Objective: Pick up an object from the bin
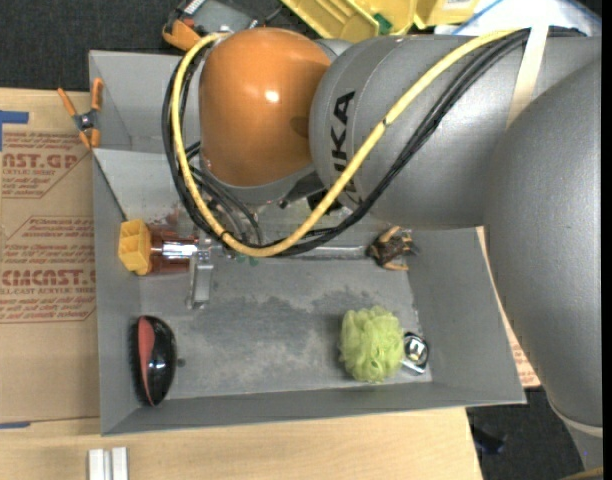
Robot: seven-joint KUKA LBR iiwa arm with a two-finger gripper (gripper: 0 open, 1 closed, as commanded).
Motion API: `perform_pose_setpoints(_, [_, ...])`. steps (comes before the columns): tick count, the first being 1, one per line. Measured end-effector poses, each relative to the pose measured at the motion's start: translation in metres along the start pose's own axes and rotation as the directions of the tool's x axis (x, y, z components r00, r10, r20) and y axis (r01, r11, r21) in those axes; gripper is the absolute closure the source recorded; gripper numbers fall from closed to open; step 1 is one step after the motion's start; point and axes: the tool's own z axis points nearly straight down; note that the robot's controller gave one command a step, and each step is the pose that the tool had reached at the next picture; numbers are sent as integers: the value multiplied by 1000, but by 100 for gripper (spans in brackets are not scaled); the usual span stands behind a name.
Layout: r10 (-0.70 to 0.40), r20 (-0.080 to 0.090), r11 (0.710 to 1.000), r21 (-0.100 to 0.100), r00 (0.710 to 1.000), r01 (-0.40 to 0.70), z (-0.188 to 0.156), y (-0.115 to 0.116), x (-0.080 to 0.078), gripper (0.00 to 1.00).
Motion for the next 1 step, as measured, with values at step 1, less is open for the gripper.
perform_pose_setpoints(1, [-199,1,980,0,980,199,60,-86,5,0])
